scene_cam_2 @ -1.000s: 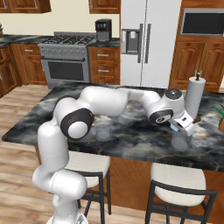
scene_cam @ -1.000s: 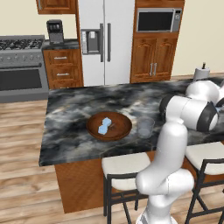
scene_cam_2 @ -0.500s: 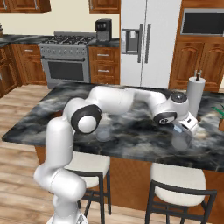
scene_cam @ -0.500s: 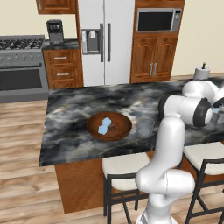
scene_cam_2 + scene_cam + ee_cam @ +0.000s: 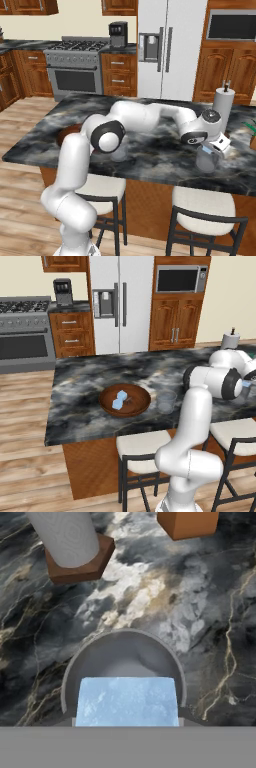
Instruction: There are four ice cubes in the ice bowl. Place two ice cubes in each glass of water.
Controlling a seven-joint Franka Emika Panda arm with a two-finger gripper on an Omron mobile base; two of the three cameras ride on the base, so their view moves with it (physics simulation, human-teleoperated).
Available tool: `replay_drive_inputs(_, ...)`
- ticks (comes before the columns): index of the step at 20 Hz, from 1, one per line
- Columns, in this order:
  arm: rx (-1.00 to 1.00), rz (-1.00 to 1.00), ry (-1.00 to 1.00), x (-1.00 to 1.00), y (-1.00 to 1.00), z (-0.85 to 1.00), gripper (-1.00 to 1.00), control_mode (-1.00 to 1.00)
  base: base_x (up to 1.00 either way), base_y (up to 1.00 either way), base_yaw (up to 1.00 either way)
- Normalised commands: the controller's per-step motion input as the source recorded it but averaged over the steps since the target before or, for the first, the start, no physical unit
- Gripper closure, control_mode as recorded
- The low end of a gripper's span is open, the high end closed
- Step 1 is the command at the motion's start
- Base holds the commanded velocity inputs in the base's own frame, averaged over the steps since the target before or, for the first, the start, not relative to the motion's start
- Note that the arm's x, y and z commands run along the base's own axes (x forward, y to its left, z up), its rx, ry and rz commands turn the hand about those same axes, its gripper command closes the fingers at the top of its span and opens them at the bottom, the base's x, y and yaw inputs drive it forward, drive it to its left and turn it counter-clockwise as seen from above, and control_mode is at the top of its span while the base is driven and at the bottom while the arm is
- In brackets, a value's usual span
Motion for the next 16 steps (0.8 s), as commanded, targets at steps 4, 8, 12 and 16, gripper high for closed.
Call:
replay_drive_inputs(4, -0.04, 0.01, 0.02, 0.3, 0.0, -0.15, 1.0, -1.0, 0.0, 0.0, 0.0)
replay_drive_inputs(8, -0.05, 0.01, 0.04, 0.25, 0.0, -0.2, 1.0, -1.0, 0.0, 0.0, 0.0)
replay_drive_inputs(12, -0.04, 0.01, 0.04, 0.16, -0.02, -0.25, 1.0, -1.0, 0.0, 0.0, 0.0)
replay_drive_inputs(16, -0.02, 0.01, 0.04, 0.13, -0.02, -0.23, 1.0, -1.0, 0.0, 0.0, 0.0)
